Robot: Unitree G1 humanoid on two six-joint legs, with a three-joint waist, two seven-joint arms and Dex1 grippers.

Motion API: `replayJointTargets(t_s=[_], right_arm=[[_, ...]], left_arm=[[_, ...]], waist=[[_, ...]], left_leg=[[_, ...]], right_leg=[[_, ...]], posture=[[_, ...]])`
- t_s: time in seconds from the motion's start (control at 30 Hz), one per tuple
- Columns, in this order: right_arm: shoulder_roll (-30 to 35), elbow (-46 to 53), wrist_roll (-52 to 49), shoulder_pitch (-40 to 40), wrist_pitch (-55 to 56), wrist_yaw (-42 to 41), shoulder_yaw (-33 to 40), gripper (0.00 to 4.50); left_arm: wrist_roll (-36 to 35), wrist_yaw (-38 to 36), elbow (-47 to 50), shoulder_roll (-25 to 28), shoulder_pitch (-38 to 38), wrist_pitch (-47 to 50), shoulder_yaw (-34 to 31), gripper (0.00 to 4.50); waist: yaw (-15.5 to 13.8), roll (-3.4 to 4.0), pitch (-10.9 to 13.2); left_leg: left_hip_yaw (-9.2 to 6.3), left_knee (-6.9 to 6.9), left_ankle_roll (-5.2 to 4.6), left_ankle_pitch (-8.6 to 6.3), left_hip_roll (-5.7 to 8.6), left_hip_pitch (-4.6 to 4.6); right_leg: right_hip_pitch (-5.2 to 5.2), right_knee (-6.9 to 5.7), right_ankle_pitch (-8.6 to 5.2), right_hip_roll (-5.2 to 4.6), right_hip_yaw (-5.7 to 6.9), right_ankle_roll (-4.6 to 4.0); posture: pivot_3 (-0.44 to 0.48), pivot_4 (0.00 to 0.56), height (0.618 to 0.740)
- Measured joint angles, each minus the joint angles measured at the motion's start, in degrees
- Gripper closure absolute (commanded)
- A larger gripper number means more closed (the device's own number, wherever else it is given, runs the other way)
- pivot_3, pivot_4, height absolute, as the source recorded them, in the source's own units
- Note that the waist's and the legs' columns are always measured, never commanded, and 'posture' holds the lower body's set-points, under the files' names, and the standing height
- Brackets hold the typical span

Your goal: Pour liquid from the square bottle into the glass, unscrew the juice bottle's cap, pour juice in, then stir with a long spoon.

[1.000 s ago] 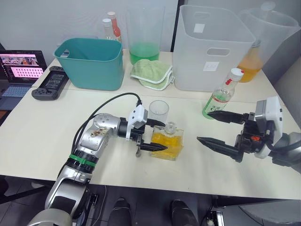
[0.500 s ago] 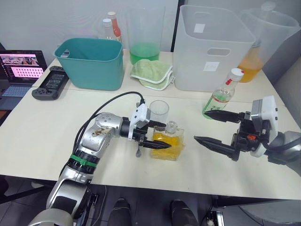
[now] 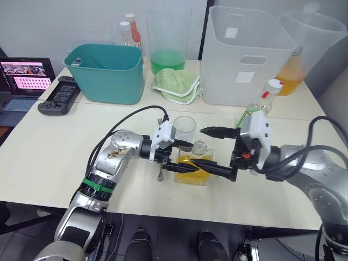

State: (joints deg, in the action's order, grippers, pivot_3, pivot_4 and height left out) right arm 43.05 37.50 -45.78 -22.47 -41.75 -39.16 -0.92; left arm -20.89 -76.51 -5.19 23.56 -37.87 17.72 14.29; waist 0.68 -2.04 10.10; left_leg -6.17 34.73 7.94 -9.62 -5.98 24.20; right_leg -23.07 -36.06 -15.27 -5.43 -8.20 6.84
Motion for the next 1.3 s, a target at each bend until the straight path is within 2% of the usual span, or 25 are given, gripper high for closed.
replayJointTargets(t_s=[0.3,0.33,0.63,0.93,1.13,1.3], right_arm=[[-1.64,-2.96,3.05,-0.78,0.01,-0.65,-1.53,3.24],[-1.98,-3.23,3.11,-0.77,0.05,-0.75,-1.48,3.43],[-3.31,-3.54,3.88,-0.13,0.42,-2.43,-0.84,3.42],[-4.68,-4.38,-0.10,-1.10,-4.12,-0.70,0.83,3.42],[-2.04,-3.89,2.70,-4.06,-2.25,-4.69,-0.50,3.42],[1.87,0.68,2.09,-8.60,-1.40,-7.94,-0.46,3.42]], left_arm=[[0.06,0.63,0.41,0.02,0.30,-0.08,-0.02,1.71],[0.06,0.64,0.53,0.09,0.50,-0.11,-0.10,1.71],[0.04,1.30,1.50,0.18,0.96,0.78,-0.22,1.71],[0.11,1.60,1.79,0.19,1.01,1.03,-0.39,1.71],[0.34,1.40,2.16,0.64,0.97,0.75,0.06,1.71],[0.49,1.60,1.94,0.53,0.51,0.19,0.59,1.71]], waist=[[0.00,0.01,0.00],[0.03,0.01,0.00],[0.07,0.01,-0.01],[0.10,0.01,-0.01],[0.12,0.02,0.00],[-0.07,0.03,0.00]], left_leg=[[-0.01,0.00,0.00,0.00,0.00,-0.01],[-0.01,0.00,0.00,0.00,0.00,-0.02],[-0.01,0.00,0.00,0.00,0.00,-0.02],[-0.01,-0.01,-0.01,0.00,0.00,-0.02],[-0.01,-0.01,-0.01,0.00,0.00,-0.01],[-0.01,0.01,0.00,0.00,0.00,0.01]], right_leg=[[0.00,-0.01,0.00,0.00,0.00,0.00],[0.01,-0.01,0.00,0.00,0.00,0.00],[0.01,-0.02,0.00,0.00,0.00,0.00],[0.00,-0.03,0.00,0.01,0.00,0.00],[-0.02,-0.03,0.00,0.00,0.00,0.00],[0.01,0.00,-0.01,-0.01,0.02,0.01]], posture=[[0.000,0.150,0.734],[0.000,0.150,0.734],[0.000,0.150,0.734],[0.000,0.150,0.734],[0.000,0.150,0.734],[0.000,0.150,0.734]])
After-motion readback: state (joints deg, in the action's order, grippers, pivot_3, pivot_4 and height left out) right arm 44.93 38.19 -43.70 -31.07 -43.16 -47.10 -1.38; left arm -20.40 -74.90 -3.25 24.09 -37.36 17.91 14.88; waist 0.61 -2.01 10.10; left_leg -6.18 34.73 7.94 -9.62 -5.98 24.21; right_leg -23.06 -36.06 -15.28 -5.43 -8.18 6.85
